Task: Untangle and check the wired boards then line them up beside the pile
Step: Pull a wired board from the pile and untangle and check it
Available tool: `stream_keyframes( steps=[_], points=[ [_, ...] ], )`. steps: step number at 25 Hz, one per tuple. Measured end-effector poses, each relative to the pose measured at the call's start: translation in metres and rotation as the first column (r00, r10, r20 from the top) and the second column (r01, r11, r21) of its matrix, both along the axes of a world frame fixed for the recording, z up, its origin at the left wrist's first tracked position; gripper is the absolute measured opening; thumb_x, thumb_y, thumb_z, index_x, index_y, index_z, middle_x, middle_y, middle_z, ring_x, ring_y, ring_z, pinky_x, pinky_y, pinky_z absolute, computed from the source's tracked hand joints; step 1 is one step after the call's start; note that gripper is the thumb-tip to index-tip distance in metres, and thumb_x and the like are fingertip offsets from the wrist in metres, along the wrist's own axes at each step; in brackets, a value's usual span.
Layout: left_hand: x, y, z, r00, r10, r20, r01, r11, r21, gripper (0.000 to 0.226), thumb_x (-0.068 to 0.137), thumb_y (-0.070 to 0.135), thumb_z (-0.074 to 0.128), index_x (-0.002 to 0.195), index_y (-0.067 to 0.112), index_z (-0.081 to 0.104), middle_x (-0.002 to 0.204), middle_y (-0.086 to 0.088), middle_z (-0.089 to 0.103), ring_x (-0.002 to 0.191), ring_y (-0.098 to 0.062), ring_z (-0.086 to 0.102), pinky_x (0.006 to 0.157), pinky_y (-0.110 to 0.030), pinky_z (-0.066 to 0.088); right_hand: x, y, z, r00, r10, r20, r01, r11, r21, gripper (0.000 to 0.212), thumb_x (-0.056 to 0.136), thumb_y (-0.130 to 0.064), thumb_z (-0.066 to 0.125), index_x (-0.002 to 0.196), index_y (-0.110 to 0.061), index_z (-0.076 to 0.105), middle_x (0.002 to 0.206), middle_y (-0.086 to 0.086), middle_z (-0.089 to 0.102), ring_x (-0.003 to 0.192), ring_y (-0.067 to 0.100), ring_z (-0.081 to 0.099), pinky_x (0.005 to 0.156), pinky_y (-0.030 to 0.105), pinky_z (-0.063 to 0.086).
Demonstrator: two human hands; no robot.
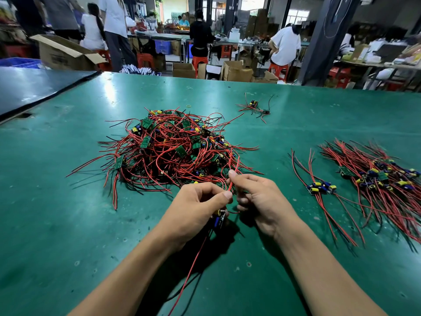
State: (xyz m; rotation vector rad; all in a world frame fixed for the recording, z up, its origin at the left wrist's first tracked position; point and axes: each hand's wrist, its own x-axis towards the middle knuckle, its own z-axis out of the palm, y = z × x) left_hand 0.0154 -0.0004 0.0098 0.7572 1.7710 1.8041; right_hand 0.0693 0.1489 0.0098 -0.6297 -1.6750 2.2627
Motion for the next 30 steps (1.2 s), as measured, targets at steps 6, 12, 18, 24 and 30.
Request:
stream_keyframes(
  steps=[6,12,18,24,30],
  points=[
    [0.003,-0.002,0.006,0.993,-0.109,-0.038,0.108,0.994,-0.023,0.015,0.084,0.023,0.072,0.078,0.010,0.075,0.065,-0.006,0.062,0.060,-0.016,0.054,0.058,-0.027,0.042,-0.003,0.005,-0.001,0.990,-0.140,0.003,0.139,0.979,-0.150,0.014,0.086,-0.016,0.073,0.084,-0.009,0.062,0.059,-0.003,0.040,0.039,0.005,0.031,0.035,0.017,0.025],
    [0.003,-0.004,0.008,0.985,-0.169,-0.033,0.168,0.985,-0.028,0.019,0.083,0.022,0.072,0.079,0.003,0.074,0.064,-0.004,0.066,0.058,-0.013,0.057,0.059,-0.019,0.045,-0.006,0.010,-0.003,0.964,-0.260,-0.063,0.243,0.950,-0.198,0.013,0.086,-0.004,0.072,0.087,-0.009,0.060,0.054,-0.007,0.052,0.039,0.004,0.033,0.036,0.017,0.028],
    [0.002,-0.001,0.006,0.997,-0.064,0.033,0.064,0.998,-0.004,0.016,0.087,0.017,0.070,0.078,0.004,0.073,0.061,-0.006,0.064,0.053,-0.014,0.059,0.051,-0.018,0.045,-0.003,0.015,-0.003,0.980,-0.184,-0.073,0.164,0.962,-0.216,0.020,0.076,-0.016,0.079,0.088,-0.010,0.065,0.057,-0.007,0.053,0.041,0.004,0.035,0.038,0.016,0.029],
    [-0.004,0.000,0.001,0.997,0.069,0.034,-0.070,0.997,0.016,0.011,0.088,0.011,0.069,0.083,0.003,0.076,0.078,-0.011,0.074,0.069,-0.010,0.064,0.063,-0.016,0.050,0.003,0.005,-0.005,0.954,0.300,-0.004,-0.300,0.954,-0.025,0.027,0.071,-0.031,0.087,0.093,-0.017,0.079,0.077,0.000,0.065,0.061,0.008,0.047,0.055,0.022,0.036],
    [-0.003,0.000,0.002,0.997,0.054,0.047,-0.055,0.998,0.011,0.013,0.088,0.011,0.068,0.078,0.010,0.076,0.066,0.000,0.069,0.057,-0.006,0.060,0.056,-0.015,0.046,0.005,0.010,-0.006,0.975,0.221,-0.015,-0.220,0.974,0.056,0.031,0.062,-0.034,0.091,0.086,-0.018,0.080,0.074,0.000,0.069,0.053,0.005,0.050,0.048,0.015,0.039]
  ],
)
